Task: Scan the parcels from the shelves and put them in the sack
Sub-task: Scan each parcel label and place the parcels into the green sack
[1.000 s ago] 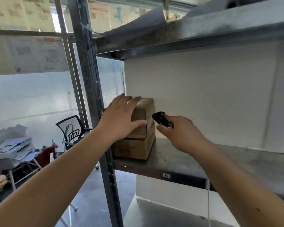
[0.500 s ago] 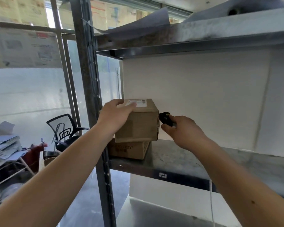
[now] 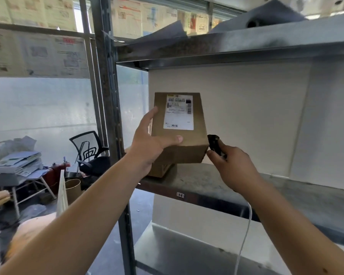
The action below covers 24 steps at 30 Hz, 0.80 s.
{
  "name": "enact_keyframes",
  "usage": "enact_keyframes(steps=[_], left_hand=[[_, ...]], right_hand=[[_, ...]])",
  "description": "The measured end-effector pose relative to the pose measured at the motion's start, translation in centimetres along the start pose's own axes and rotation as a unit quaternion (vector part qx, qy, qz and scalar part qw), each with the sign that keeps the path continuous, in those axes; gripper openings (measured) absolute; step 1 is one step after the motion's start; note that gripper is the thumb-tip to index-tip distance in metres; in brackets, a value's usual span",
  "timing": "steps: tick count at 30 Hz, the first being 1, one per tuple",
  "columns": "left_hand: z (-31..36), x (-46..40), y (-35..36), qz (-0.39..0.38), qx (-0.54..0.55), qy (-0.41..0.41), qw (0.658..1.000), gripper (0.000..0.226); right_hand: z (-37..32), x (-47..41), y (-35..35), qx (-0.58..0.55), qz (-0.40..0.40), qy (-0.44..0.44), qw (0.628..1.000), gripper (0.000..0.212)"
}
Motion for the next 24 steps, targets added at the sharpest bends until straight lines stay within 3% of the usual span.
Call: enact_keyframes(steps=[4,7,11,19,24], left_hand=[[-1.2,2.4,5.0,-0.089,0.028,-0.046,0.995,0.113],[-3.4,4.4,8.3,-0.115,0.064,-0.083,0.988,0.113],[-7.4,7.1,11.7,-0.128,0.112,-0.131,0.977,0.101],[-10.1,9.7,16.5,-0.213,0.036,-0.076,0.973,0.108],[-11.0,7.6,17.7,-0.230,0.058,-0.045,0.970,0.101]], right_hand=[[4.3,3.3,-3.1,0.022,0.000,0.029,0.999,0.047],[7.9,6.2,-5.1,0.035,-0.019,0.058,0.998,0.047],[12.4,10.1,-6.8,0.005,-0.055,0.113,0.992,0.032],[16.6,14.2,-9.3,0.039,-0.068,0.176,0.981,0.030],[16.3,14.5,-10.6,0.033,-0.037,0.180,0.982,0.020]])
Point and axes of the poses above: each hand's wrist, its own x-axis away from the middle knuckle, its own y-axis out of the palm, z = x × y, the point moved 4 cm from there along -x, towards the middle knuckle, and after that the axes turned 15 degrees about x, right-handed, at the moved point
